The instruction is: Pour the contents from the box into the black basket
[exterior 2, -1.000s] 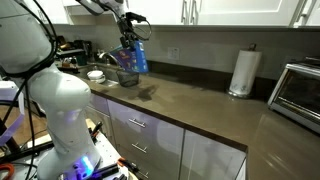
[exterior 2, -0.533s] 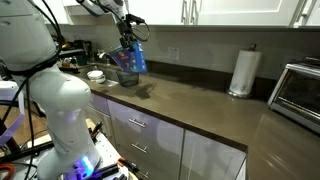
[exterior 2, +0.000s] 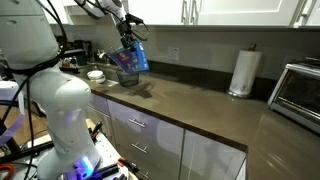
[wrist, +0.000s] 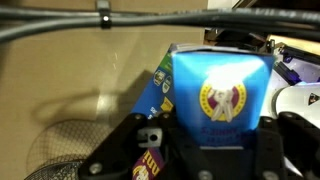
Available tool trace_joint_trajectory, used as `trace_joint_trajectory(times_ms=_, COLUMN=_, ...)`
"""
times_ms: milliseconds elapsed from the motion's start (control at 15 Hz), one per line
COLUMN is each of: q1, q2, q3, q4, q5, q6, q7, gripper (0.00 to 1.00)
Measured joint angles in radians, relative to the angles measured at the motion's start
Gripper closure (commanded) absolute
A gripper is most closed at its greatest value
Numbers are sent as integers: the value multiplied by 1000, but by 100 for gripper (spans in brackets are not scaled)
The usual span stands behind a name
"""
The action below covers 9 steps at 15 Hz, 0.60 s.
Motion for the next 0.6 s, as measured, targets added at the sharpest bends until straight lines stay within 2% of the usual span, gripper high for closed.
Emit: trace_joint_trajectory(times_ms=600, q1=40, q2=88, q3=42, q4=59, q5=-67, q6=-33, q7=37, gripper=82)
